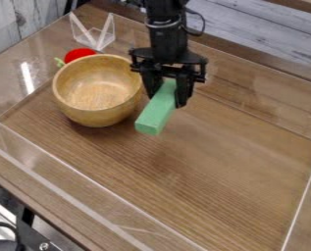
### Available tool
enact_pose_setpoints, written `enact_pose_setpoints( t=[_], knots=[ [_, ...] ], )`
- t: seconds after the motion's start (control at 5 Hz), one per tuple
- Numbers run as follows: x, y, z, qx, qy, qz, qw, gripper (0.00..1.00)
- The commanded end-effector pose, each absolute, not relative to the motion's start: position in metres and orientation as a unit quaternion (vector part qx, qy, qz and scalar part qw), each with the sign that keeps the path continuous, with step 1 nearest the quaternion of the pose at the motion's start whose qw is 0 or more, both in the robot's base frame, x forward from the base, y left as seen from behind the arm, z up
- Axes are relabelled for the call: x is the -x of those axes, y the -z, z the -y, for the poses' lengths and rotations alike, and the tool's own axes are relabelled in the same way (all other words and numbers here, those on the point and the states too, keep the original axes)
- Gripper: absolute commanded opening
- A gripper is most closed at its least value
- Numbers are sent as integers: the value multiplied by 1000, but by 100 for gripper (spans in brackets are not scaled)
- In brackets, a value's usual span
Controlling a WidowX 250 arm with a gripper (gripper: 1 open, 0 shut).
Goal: Remove the green block from the brown bowl and put it on the table
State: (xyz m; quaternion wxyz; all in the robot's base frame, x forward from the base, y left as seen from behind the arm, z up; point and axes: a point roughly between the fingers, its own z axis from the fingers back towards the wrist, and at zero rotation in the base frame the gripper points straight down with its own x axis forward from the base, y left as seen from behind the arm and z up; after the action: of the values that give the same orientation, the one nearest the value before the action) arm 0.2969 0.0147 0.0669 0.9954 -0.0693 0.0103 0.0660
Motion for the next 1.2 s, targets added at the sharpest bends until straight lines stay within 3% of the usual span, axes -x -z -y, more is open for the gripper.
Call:
enact_pose_setpoints(
  t=[0.0, 0.6, 0.8, 1.0],
  knots=[
    [-299, -72, -17, 65, -67, 7, 996, 0],
    [-275, -66, 3, 58, -50, 7, 997, 0],
    [-276, -72, 5, 55, -51, 9, 997, 0],
    [-278, -96, 15, 52, -27, 26, 998, 0]
  ],
)
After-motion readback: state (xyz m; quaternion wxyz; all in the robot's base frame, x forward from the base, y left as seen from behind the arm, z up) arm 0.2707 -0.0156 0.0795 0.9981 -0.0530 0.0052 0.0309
